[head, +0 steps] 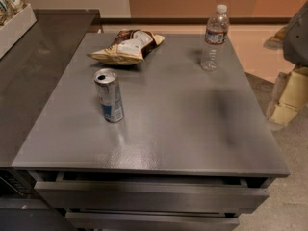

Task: Knock redbull can over

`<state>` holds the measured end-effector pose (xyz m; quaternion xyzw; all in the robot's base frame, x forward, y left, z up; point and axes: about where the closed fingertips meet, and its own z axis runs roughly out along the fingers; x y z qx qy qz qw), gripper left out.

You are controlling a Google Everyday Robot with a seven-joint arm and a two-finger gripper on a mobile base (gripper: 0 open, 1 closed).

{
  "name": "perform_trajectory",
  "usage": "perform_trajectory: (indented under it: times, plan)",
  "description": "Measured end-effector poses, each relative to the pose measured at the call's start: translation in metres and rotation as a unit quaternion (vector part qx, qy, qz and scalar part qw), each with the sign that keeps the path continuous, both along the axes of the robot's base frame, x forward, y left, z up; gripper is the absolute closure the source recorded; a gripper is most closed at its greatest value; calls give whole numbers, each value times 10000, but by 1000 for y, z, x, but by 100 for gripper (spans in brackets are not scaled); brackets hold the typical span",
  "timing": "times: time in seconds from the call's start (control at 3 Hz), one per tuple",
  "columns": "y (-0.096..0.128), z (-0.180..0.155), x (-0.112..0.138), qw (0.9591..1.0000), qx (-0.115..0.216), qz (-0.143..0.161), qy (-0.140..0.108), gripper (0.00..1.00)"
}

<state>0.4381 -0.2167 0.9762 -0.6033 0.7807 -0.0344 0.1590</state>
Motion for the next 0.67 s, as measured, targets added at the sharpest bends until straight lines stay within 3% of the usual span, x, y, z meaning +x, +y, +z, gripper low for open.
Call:
perform_trajectory:
  times: [0.33,0.67]
  plan:
    - [41,3,14,9976,588,271,-241,0]
    - [54,5,17,9959,768,358,-308,0]
